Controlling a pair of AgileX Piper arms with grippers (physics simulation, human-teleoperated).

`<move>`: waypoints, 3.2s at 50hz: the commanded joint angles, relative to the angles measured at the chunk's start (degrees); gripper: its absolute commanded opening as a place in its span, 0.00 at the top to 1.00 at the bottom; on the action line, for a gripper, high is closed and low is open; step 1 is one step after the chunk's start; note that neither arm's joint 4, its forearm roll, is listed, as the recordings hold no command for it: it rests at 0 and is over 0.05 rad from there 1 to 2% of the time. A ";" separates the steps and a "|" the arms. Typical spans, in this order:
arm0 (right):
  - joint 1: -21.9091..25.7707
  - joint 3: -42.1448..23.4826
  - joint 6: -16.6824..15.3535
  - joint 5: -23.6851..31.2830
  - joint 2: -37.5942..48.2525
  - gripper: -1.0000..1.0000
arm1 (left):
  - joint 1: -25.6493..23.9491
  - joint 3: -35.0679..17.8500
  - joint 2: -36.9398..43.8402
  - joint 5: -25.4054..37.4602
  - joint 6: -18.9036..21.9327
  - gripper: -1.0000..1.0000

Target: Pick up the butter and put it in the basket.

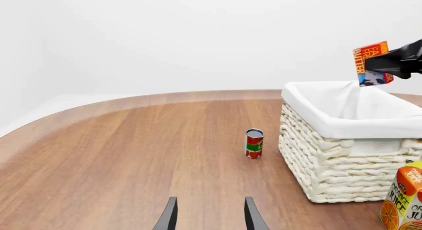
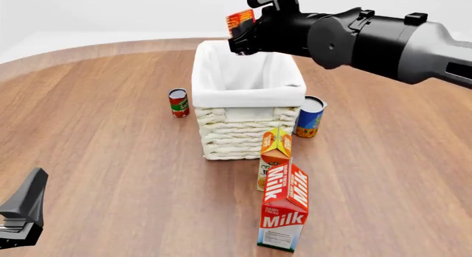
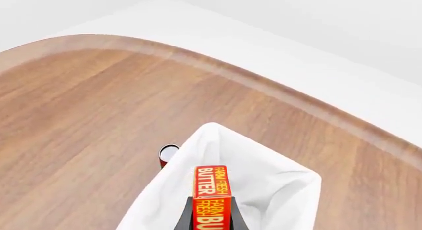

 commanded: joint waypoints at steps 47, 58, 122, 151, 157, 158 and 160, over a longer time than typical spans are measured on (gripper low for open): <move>-1.58 -9.42 0.83 0.96 11.05 1.00 | 0.00 0.00 0.00 0.00 0.00 0.00; -1.57 -9.83 0.93 1.06 11.89 1.00 | 0.00 0.00 0.00 0.00 0.00 0.00; -2.63 -8.99 -0.37 0.10 13.18 0.00 | 0.00 0.00 0.00 0.00 0.00 0.00; -2.95 -3.09 -1.26 -0.09 5.14 0.00 | 0.00 0.00 0.00 0.00 0.00 0.00; -0.63 7.02 -0.70 -2.86 -4.27 0.00 | 0.00 0.00 0.00 0.00 0.00 0.00; -0.08 8.47 -0.30 -3.13 -5.60 0.00 | 0.00 0.00 0.00 0.00 0.00 0.00; -1.00 9.86 -0.66 -3.40 -7.00 0.00 | 0.00 0.00 0.00 0.00 0.00 0.00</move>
